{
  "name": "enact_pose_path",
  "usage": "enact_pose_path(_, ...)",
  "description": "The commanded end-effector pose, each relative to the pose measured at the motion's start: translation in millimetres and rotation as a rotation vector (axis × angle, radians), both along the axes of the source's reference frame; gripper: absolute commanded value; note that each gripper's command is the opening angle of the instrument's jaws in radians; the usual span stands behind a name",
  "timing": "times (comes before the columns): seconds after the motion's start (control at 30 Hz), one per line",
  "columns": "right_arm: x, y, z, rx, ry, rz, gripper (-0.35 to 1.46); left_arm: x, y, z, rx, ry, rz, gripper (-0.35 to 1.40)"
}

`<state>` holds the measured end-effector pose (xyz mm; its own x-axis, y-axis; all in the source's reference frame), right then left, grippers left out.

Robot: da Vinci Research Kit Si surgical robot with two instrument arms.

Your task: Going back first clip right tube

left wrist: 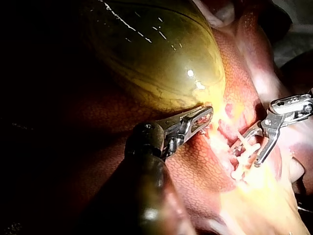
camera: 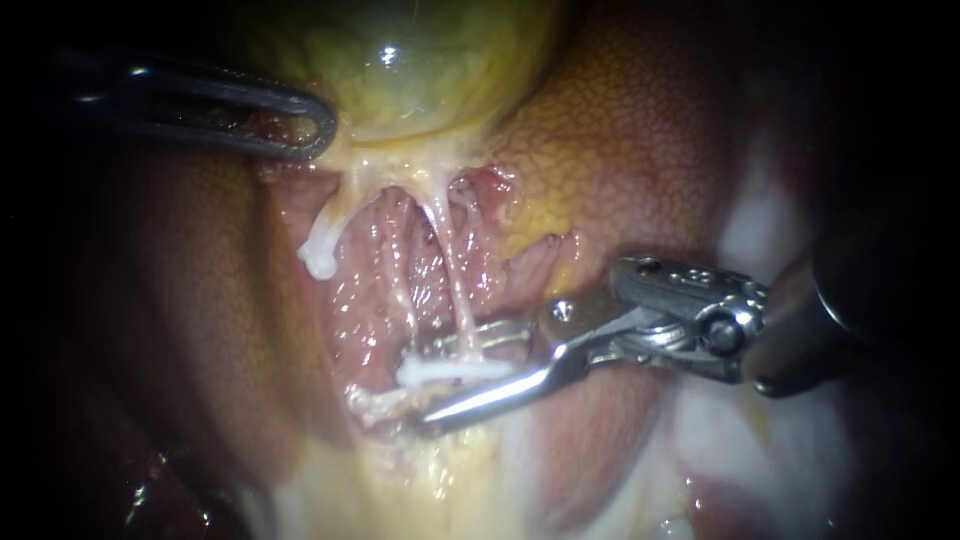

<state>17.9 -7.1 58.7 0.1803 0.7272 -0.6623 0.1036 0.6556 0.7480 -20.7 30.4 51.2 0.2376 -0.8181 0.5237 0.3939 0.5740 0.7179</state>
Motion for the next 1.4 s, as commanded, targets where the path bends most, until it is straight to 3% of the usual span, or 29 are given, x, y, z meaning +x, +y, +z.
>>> enact_pose_path(0.03,-0.2,0.1,0.0,-0.031,-0.005,0.013,0.50,0.0,0.0,0.0,-0.001,-0.001,0.001,-0.35)
enact_pose_path(0.13,-1.2,0.0,-0.2,-0.152,-0.020,0.041,0.50,0.1,0.0,0.0,-0.001,-0.001,0.002,-0.35)
enact_pose_path(0.23,-2.1,-0.1,-0.5,-0.241,-0.038,0.042,0.50,0.2,0.0,0.0,-0.001,-0.001,0.002,-0.35)
enact_pose_path(0.33,-3.6,0.0,-1.2,-0.368,-0.088,-0.001,0.50,0.3,0.0,0.0,-0.001,-0.001,0.002,-0.35)
enact_pose_path(0.43,-5.2,0.7,-2.5,-0.442,-0.135,-0.053,0.50,0.3,0.0,-0.1,-0.001,-0.002,0.002,-0.35)
enact_pose_path(0.5,-6.2,1.1,-3.4,-0.473,-0.155,-0.067,0.50,0.4,0.0,-0.1,-0.001,-0.002,0.003,-0.35)
enact_pose_path(0.83,-10.2,2.9,-8.1,-0.545,-0.242,-0.081,0.50,0.4,0.0,0.0,0.004,-0.002,0.000,-0.35)
enact_pose_path(0.93,-10.4,3.3,-8.3,-0.546,-0.260,-0.068,0.50,0.4,-0.1,0.0,0.004,-0.002,0.000,-0.35)
enact_pose_path(1.17,-10.4,3.1,-8.2,-0.547,-0.253,-0.074,0.50,-0.1,-0.3,0.6,0.001,0.000,-0.003,-0.35)
enact_pose_path(1.4,-10.5,3.1,-8.2,-0.545,-0.246,-0.080,0.50,-2.5,-1.4,3.0,-0.010,0.002,-0.004,-0.35)
